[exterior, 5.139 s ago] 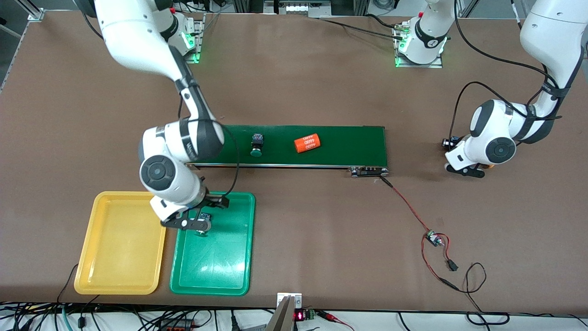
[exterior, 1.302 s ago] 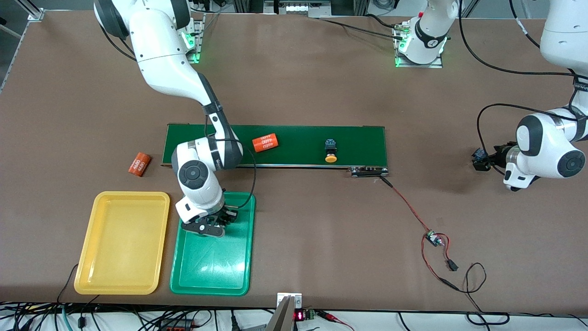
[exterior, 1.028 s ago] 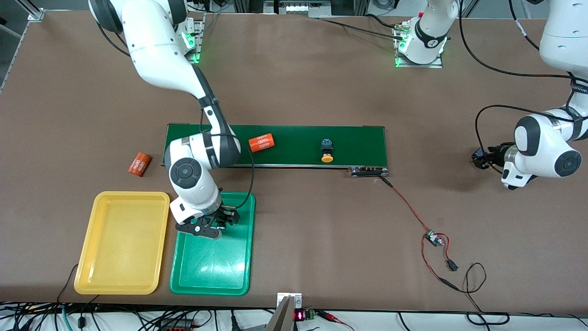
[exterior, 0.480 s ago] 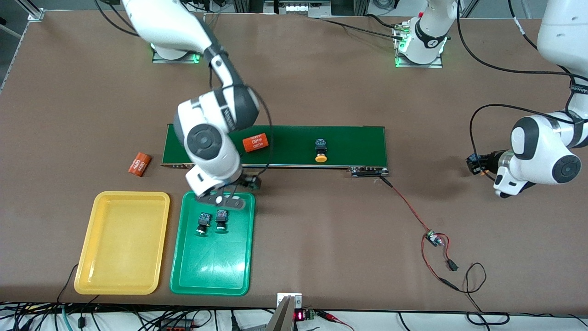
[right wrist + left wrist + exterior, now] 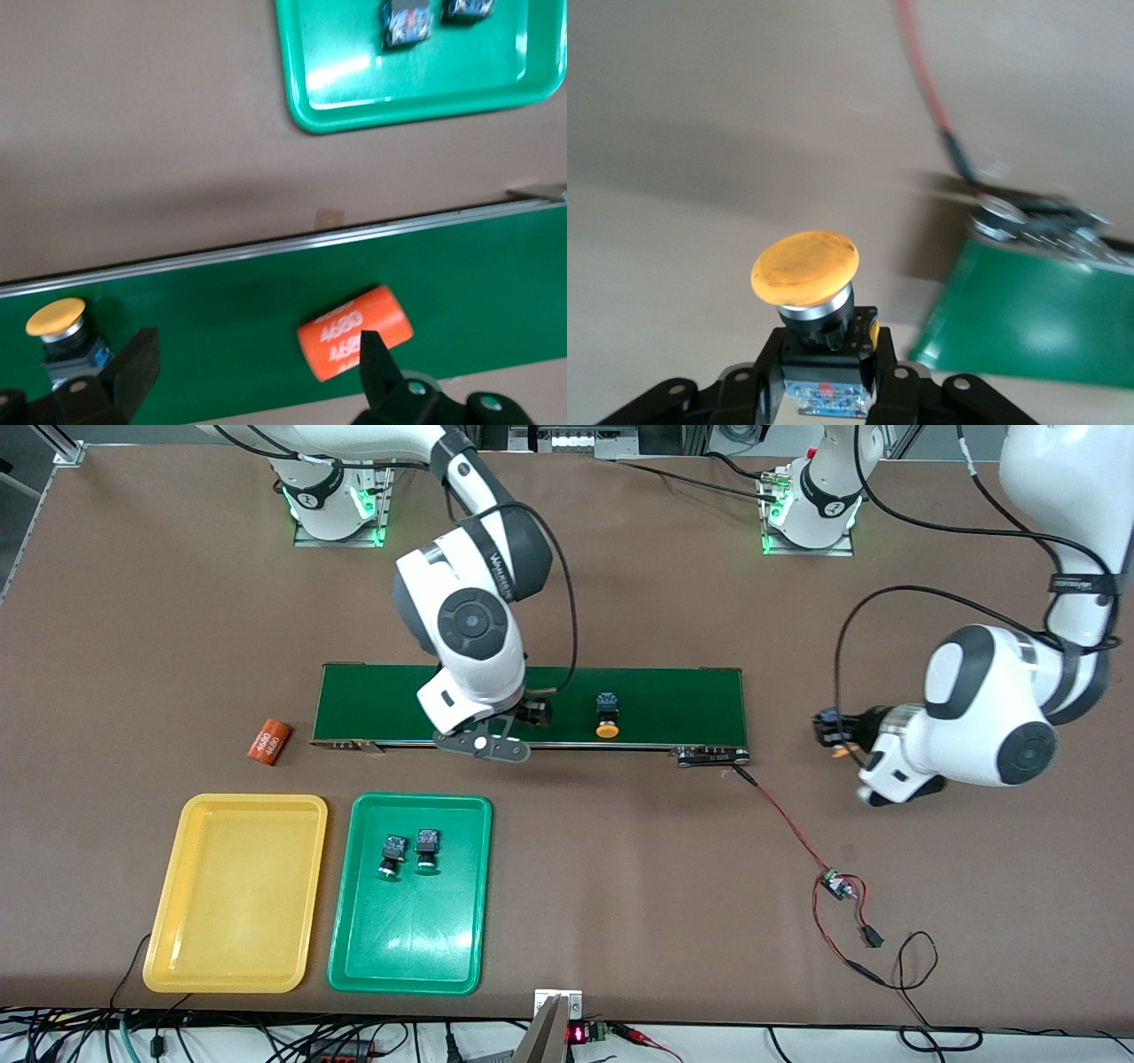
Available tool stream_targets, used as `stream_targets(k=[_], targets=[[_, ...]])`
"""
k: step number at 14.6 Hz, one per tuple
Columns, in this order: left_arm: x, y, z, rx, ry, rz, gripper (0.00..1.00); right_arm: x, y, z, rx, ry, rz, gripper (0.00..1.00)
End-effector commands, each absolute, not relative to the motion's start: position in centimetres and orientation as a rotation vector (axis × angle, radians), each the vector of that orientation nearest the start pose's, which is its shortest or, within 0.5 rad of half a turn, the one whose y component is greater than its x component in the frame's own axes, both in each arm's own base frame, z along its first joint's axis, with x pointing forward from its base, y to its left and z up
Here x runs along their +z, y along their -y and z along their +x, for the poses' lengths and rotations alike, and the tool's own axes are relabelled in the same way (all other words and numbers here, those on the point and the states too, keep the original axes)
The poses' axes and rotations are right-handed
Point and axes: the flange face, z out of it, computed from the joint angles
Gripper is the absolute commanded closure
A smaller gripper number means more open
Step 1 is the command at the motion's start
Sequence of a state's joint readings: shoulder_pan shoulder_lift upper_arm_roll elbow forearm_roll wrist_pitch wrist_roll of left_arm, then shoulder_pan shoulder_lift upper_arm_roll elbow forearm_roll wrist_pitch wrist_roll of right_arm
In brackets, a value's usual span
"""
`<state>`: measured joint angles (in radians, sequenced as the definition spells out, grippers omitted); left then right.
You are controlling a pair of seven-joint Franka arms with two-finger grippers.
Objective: Sort buttons by color to trays
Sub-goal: 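Place the yellow button on the belt while the right gripper reaches the belt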
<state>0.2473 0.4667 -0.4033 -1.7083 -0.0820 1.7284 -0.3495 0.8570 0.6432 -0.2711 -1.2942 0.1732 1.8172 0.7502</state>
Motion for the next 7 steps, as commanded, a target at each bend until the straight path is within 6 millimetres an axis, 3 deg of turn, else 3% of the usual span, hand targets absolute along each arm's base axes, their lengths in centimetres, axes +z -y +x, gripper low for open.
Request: stream_targets(k=[1, 7], targets=[[31.9, 13.4, 60.0, 0.791, 0.261, -3.223, 0.71, 37.0, -44.1, 56.1, 0.139, -0.312, -3.177, 0.0], [28.0, 23.1, 56.8, 0.801, 0.038, -3.239, 0.69, 36.1, -45.0, 55.1, 0.147, -0.362, -3.183, 0.0]])
